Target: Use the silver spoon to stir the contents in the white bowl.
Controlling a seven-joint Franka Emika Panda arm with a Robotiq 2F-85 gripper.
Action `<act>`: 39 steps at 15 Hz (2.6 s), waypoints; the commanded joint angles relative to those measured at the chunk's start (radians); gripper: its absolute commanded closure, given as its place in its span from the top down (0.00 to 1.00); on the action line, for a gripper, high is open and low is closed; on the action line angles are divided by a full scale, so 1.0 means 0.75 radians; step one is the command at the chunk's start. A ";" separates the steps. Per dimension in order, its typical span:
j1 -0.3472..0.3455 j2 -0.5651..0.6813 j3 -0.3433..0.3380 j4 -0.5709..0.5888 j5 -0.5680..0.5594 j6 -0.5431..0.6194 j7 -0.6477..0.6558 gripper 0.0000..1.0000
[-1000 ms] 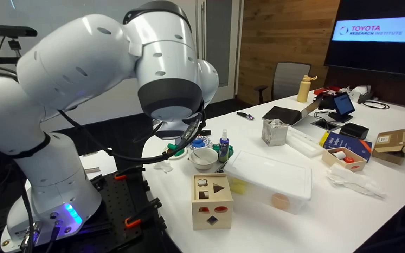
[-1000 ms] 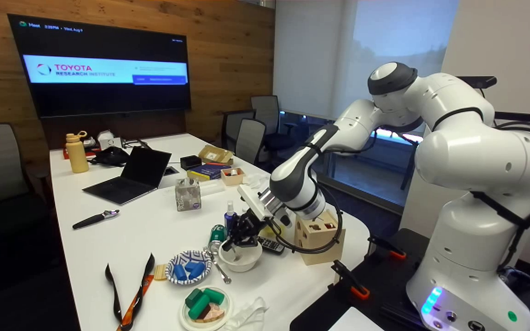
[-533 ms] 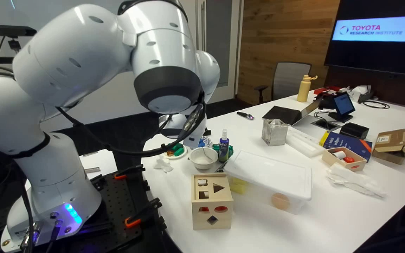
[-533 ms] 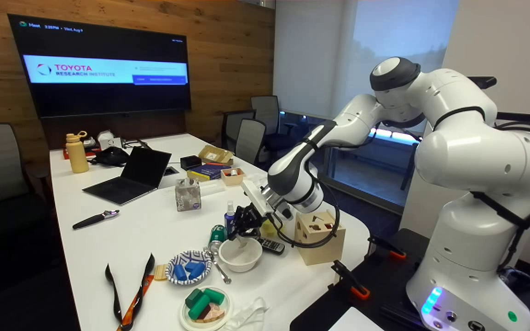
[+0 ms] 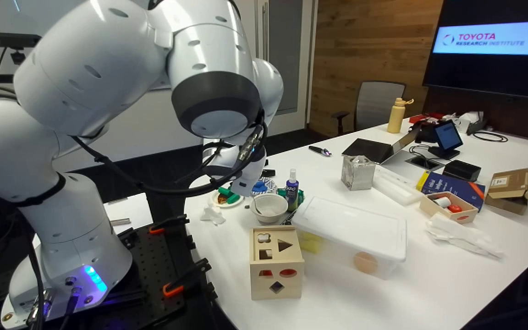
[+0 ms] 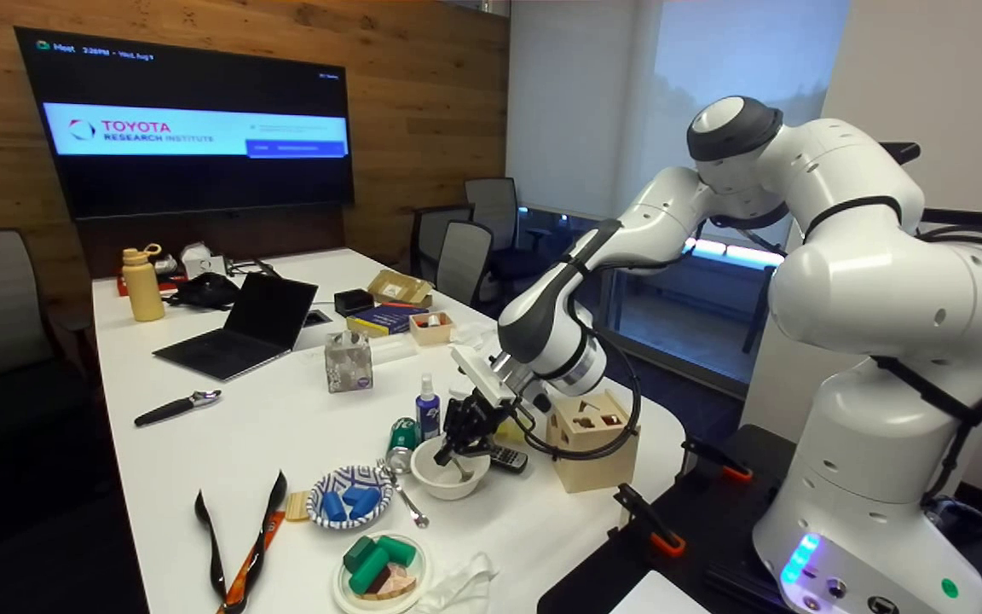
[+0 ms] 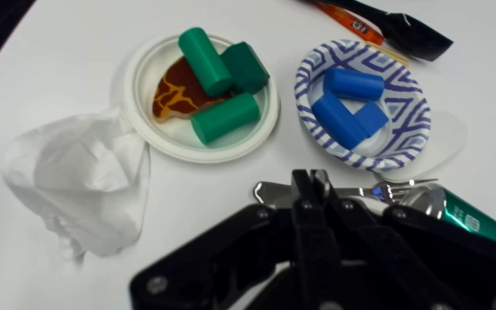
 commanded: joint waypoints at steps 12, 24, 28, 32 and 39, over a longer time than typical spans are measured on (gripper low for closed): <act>-0.014 0.068 0.047 0.027 0.007 0.052 -0.187 0.01; 0.016 -0.071 0.045 -0.035 0.163 0.037 -0.109 0.01; -0.056 0.023 0.107 -0.038 0.092 0.005 -0.167 0.01; -0.044 0.045 0.122 -0.021 0.049 0.035 -0.201 0.01; 0.028 -0.046 0.031 0.039 0.077 0.056 -0.235 0.01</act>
